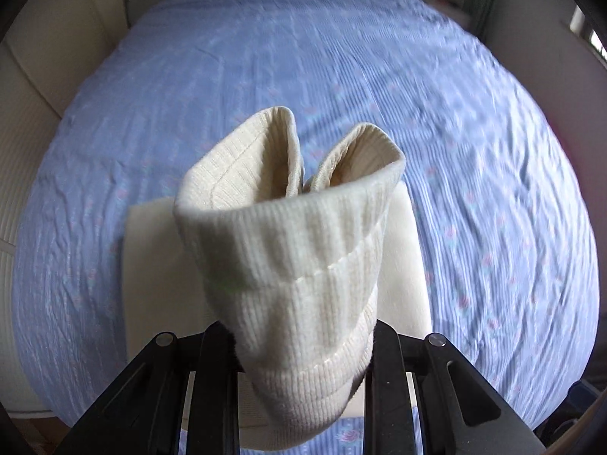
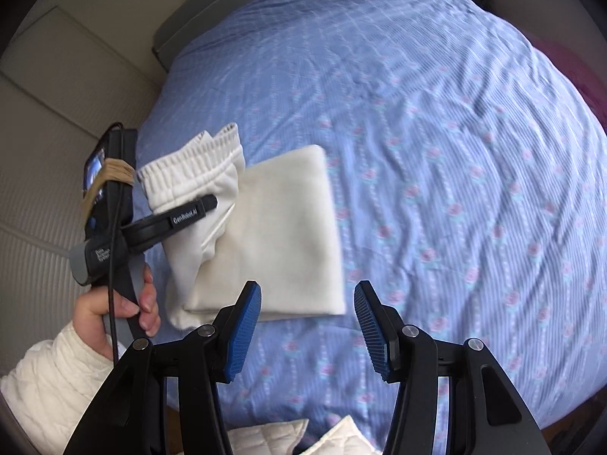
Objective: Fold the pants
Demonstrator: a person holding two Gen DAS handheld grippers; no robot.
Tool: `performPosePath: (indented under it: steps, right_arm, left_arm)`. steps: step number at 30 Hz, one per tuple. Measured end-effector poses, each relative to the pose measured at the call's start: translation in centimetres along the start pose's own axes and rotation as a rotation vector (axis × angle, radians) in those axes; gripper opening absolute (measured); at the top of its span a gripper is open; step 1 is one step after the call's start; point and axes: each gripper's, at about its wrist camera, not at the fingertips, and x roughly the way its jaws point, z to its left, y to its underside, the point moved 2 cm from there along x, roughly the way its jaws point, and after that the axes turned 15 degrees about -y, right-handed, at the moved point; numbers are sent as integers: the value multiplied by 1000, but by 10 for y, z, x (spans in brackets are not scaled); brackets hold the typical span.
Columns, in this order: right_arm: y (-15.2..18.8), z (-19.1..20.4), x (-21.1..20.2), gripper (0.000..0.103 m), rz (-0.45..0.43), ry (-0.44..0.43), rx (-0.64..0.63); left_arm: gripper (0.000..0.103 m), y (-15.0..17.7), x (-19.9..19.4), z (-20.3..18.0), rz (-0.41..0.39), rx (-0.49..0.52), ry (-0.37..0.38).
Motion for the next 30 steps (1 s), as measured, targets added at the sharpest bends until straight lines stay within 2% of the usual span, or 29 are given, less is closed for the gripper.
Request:
performPosePath:
  steps: [6,7,8,9,10,11,12,15,17,23,27,30]
  right_arm:
    - [-8,-18,5,53,23,5,16]
    - [-9,-19,6,53,26,6,17]
    - [-10,-20,8,53,32,7,17]
    - [-11,-21,10,53,36,8,16]
    - [-12,-22,12,53,41,9,16]
    - [-13,-22,14,53,47,9,15]
    - [-15,-23,16,53,51,10,14]
    - [-19,-21,21,53,59,11,8]
    - [-21,-18,25,53,67,12,-5]
    - [-29,-4,54,53,105,-23,-69]
    - [-44,0,94,53,156,-46,-107]
    - [-58,-3,128,52,188,-26,-116]
  left_arm:
    - [31,7,10,-31,78,69,-8]
    - [38,10,11,-35,78,80,-10]
    - [51,13,11,-37,83,92,-2]
    - [64,17,9,-37,85,96,38]
    - [86,20,6,-35,87,85,92]
    - [89,21,1,-33,86,70,130]
    - [89,21,-4,-37,90,78,147]
    - [89,20,-19,-41,48,114,126]
    - [89,22,-26,-30,30,101,120]
    - [90,32,-21,33,41,-7,63]
    - [90,50,-4,81,85,-98,12]
    - [90,70,7,109,124,-163,-12]
